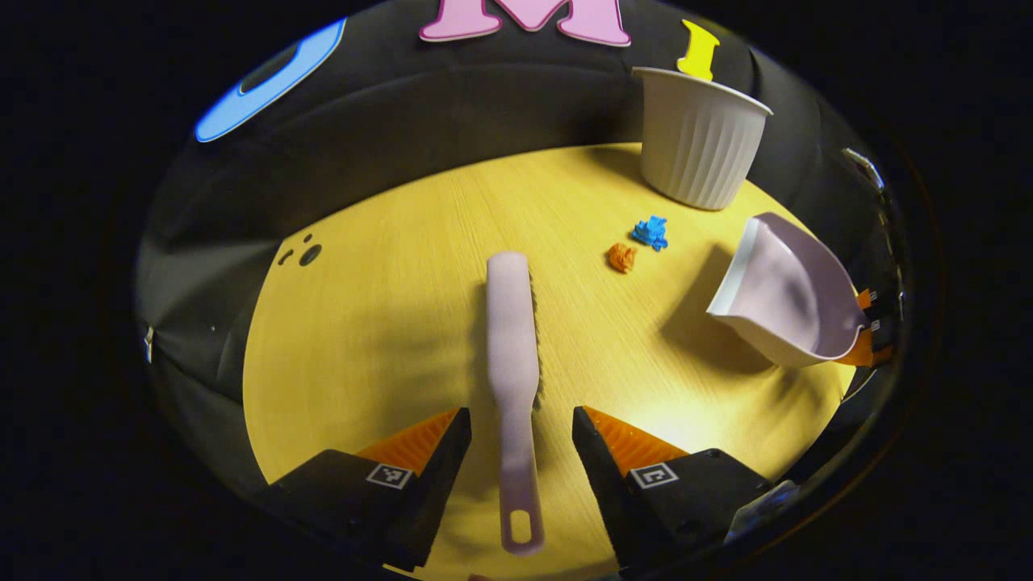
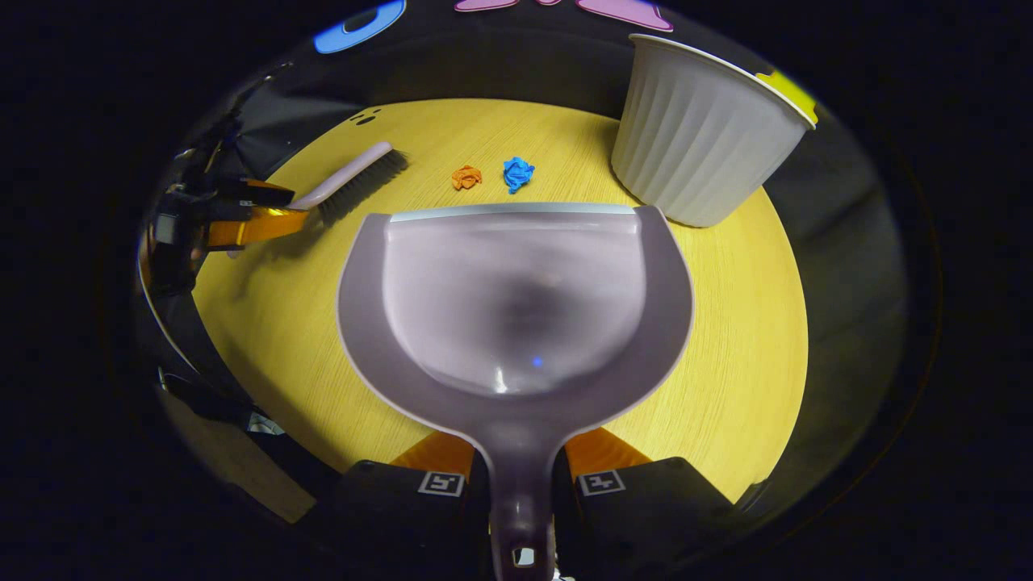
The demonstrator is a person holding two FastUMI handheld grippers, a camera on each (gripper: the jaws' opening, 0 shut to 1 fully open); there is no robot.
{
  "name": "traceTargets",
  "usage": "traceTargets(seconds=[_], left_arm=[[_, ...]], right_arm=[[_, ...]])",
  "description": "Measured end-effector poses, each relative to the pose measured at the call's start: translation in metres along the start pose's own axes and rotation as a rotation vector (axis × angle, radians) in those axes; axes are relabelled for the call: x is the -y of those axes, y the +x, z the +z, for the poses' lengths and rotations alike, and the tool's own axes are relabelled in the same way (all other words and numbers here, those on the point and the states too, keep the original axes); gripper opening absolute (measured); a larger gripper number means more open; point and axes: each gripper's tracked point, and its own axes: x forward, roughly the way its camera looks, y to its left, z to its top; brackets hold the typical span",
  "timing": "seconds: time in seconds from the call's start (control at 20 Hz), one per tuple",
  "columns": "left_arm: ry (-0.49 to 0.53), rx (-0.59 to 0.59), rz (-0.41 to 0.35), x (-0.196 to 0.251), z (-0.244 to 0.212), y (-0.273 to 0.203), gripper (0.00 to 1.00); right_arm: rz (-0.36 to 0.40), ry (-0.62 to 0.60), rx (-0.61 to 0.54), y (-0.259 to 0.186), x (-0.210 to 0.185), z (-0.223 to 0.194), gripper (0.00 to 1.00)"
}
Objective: Pick up the small broom and dustpan from the desktop, sweep the trash into the dustpan with the broom, and then empty the trash into the garbage bin.
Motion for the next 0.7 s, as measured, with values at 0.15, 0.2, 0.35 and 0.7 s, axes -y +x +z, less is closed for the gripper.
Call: traceTargets(seconds=[0.15,0.2,0.35,0.7], left_arm=[[0.021,-0.036,0.041,-0.008,-0.003,0.015,0.68],[0.027,-0.048,0.045,-0.008,-0.003,0.019,0.64],[0.021,-0.075,0.039,-0.004,-0.006,0.032,0.53],[-0.007,-0.042,0.060,-0.005,0.015,0.036,0.28]], right_arm=[[0.002,0.005,-0.003,0.002,0.003,0.000,0.36],[0.003,0.006,-0.005,0.002,0.005,0.001,0.36],[0.011,-0.014,-0.015,0.002,0.010,0.002,0.36],[0.051,-0.053,-0.082,0.008,0.015,0.008,0.36]])
